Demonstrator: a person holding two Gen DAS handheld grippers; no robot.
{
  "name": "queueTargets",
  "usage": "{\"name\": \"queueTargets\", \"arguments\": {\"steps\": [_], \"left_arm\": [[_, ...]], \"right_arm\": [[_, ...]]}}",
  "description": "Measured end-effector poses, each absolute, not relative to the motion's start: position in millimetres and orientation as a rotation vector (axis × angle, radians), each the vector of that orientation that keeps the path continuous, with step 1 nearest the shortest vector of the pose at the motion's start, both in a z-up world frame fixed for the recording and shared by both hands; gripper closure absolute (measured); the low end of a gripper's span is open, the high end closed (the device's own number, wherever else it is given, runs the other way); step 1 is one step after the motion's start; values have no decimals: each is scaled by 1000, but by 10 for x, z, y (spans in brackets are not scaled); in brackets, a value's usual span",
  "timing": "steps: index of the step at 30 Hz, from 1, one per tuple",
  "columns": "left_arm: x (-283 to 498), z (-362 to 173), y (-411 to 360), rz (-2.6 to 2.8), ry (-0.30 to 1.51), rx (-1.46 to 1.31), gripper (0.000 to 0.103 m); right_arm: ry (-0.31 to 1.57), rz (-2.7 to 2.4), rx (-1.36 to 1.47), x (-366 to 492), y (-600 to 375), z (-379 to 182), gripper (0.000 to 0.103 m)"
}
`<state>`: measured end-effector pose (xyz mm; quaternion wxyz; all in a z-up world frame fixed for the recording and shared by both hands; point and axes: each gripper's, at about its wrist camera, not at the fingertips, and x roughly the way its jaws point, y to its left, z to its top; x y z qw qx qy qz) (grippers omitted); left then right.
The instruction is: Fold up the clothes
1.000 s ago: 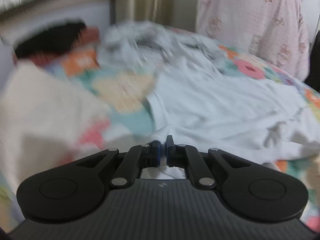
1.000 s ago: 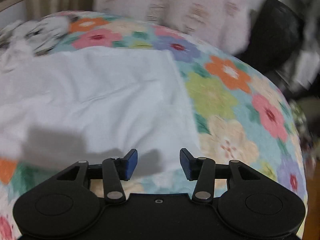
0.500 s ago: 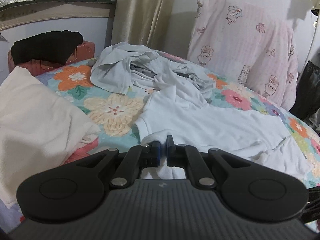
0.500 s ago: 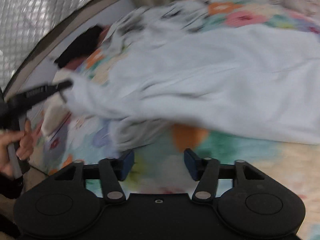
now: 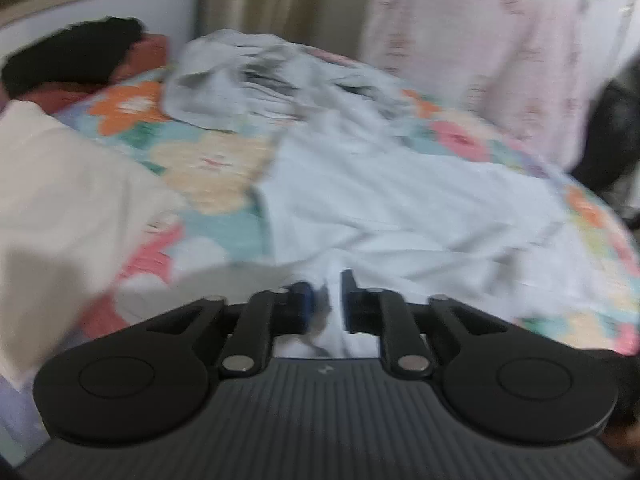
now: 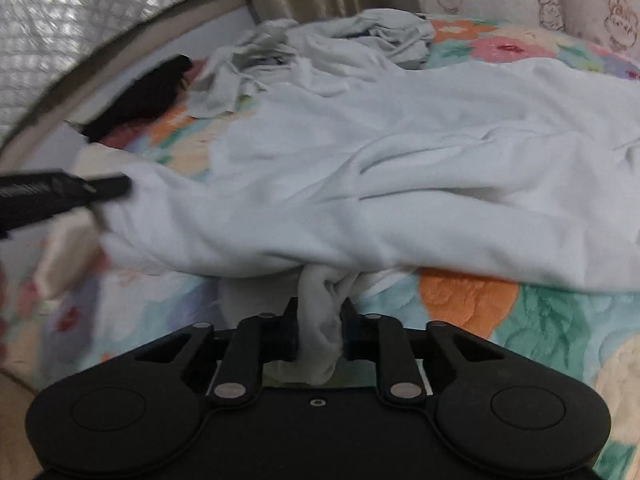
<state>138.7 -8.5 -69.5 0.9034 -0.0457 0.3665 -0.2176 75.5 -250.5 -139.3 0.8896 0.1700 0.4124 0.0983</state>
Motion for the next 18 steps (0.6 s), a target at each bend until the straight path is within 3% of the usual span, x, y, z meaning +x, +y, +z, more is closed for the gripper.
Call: {"name": "queueTargets", "arguments": {"steps": [1, 2, 9, 18], "left_arm": [[1297, -673, -72, -487, 750, -94, 62], [1208, -651, -60, -524, 741, -94, 54], [846, -682, -256, -694, 751, 58, 53], [516, -591, -502, -892, 673, 148, 40]], "right_arm": [[863, 243, 378, 693, -2535, -1345, 83], [867, 282, 405, 617, -2574, -1282, 83], [792, 431, 453, 234, -2768, -876, 84], [655, 451, 440, 190, -2938, -340, 84]]}}
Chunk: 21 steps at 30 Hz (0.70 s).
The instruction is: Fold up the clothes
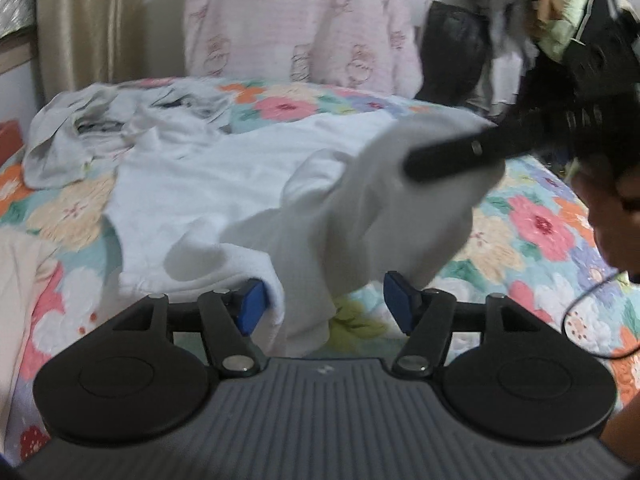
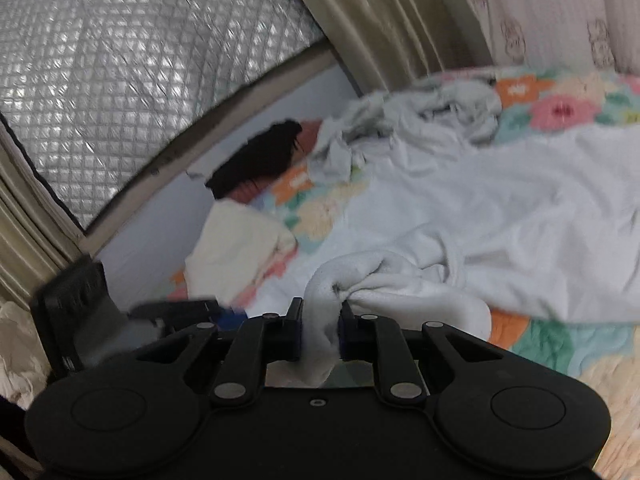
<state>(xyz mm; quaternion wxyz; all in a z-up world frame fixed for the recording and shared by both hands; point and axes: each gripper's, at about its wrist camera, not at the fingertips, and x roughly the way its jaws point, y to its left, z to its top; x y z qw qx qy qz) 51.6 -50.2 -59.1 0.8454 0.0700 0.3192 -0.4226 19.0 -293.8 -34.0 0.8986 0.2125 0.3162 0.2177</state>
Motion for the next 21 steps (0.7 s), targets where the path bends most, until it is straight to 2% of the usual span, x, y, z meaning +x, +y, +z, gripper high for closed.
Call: {"name": "queueTargets", "arguments": {"steps": [4, 8, 14, 21], "left_arm": [[471, -545, -509, -917, 659, 139, 39], [417, -499, -439, -940, 644, 128, 33], [415, -433, -348, -938, 618, 100, 33], [353, -445, -534, -1014, 599, 95, 28]], "right_arm": [[640, 440, 417, 183, -2923, -224, 84], [626, 381, 426, 208, -2962, -207, 84], [615, 276, 309, 253, -2997, -111, 84], [667, 512, 477, 291, -2878, -99, 84]]}}
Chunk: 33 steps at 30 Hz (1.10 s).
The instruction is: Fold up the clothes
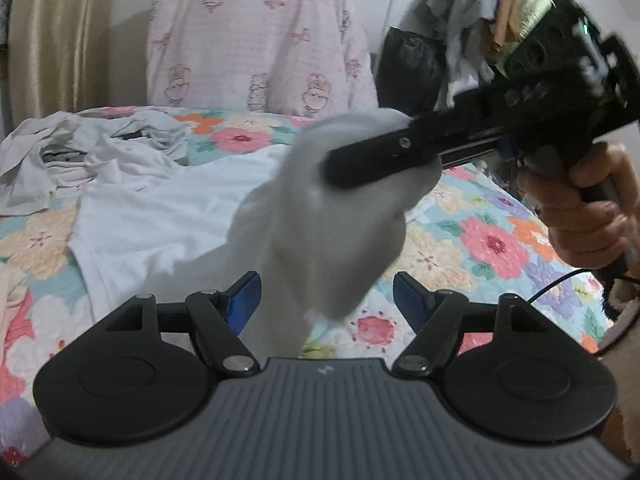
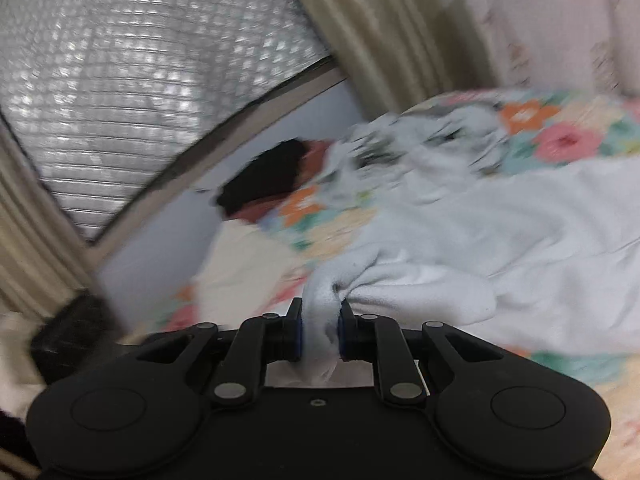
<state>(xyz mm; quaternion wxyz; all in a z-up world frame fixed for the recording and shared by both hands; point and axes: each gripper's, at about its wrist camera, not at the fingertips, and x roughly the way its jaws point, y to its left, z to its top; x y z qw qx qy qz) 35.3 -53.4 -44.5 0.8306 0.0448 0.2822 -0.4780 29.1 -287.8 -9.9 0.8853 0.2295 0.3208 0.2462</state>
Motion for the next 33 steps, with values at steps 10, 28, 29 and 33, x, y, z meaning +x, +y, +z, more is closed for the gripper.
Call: {"name": "queueTargets", "arguments": {"steps": [10, 28, 29, 33], "left_arm": [[555, -525, -377, -867, 626, 22, 98], [575, -115, 174, -838, 514, -125, 99], [566, -94, 190, -844, 512, -131, 101], [553, -42, 237, -851, 512, -148, 101]], "right_arm": [[767, 666, 499, 388, -2641, -223, 77], [913, -107, 495, 1110, -4820, -988, 50], [916, -133, 506, 1173, -4865, -1015, 49], [934, -220, 586, 1438, -5015, -1143, 40]]}}
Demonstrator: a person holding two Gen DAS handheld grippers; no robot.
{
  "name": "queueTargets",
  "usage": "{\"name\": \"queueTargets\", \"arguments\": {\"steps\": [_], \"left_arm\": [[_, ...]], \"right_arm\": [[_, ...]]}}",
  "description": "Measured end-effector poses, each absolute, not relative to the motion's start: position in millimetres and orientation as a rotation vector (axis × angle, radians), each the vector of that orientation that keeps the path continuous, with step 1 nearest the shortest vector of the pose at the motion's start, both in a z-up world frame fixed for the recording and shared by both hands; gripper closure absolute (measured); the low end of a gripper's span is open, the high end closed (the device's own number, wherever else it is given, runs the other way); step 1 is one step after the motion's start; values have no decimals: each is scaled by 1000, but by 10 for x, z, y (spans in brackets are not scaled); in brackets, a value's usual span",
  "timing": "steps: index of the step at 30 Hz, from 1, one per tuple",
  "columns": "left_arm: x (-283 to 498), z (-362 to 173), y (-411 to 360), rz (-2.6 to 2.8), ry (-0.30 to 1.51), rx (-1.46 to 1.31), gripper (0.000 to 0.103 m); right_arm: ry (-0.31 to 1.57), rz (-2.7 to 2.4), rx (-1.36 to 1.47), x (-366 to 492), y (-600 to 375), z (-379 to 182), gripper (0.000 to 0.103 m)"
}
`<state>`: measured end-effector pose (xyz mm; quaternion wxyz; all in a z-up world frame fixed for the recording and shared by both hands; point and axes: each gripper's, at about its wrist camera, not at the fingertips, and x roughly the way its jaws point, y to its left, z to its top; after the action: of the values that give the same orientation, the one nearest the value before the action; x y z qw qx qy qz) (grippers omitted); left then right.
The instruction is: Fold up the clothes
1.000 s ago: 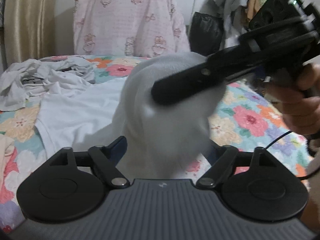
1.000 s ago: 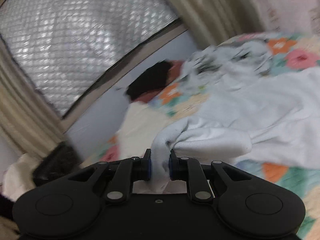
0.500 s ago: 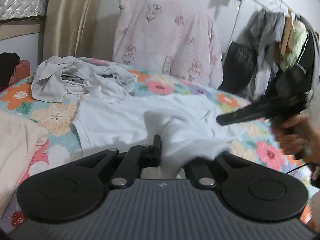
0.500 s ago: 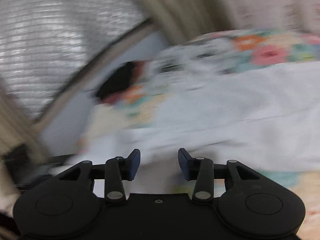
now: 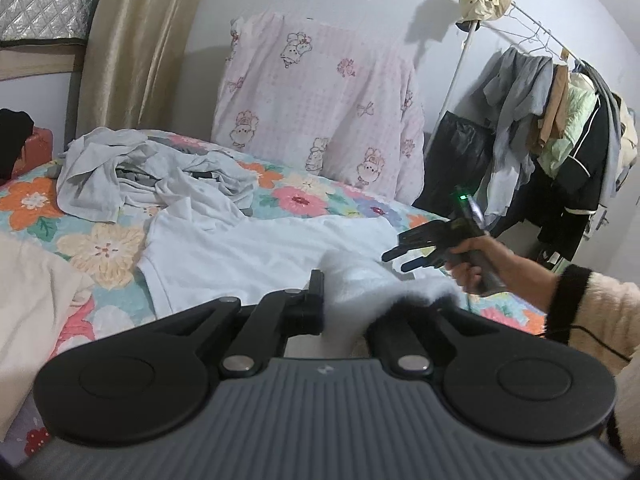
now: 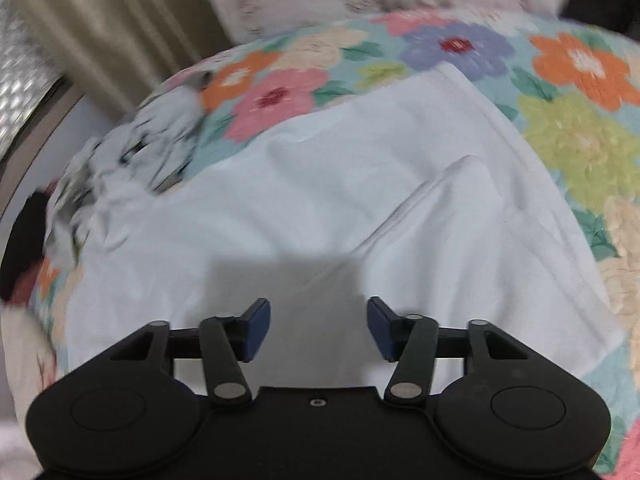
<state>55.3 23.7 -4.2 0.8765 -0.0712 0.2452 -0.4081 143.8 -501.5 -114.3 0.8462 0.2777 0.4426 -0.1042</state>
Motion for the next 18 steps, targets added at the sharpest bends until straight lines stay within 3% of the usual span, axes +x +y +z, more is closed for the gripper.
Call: {"name": "queueTargets", "arguments": {"steps": [6, 8, 9, 12, 18], "left_arm": [[552, -49, 202, -810, 526, -124, 101], [530, -8, 213, -806, 521, -118, 101], [517, 21, 222, -805, 517, -113, 101], [490, 105, 270, -802, 512, -105, 101], [482, 268, 433, -861, 540, -161, 101]], "right_arm": [[988, -325, 508, 1723, -4974, -1410, 39], [981, -325, 381, 1652, -4843, -1370, 60], [975, -324, 313, 1608, -4771, -1341, 84], [952, -321, 108, 1475, -4557, -1253, 102], [969, -294, 47, 663, -4561, -695, 102]]}}
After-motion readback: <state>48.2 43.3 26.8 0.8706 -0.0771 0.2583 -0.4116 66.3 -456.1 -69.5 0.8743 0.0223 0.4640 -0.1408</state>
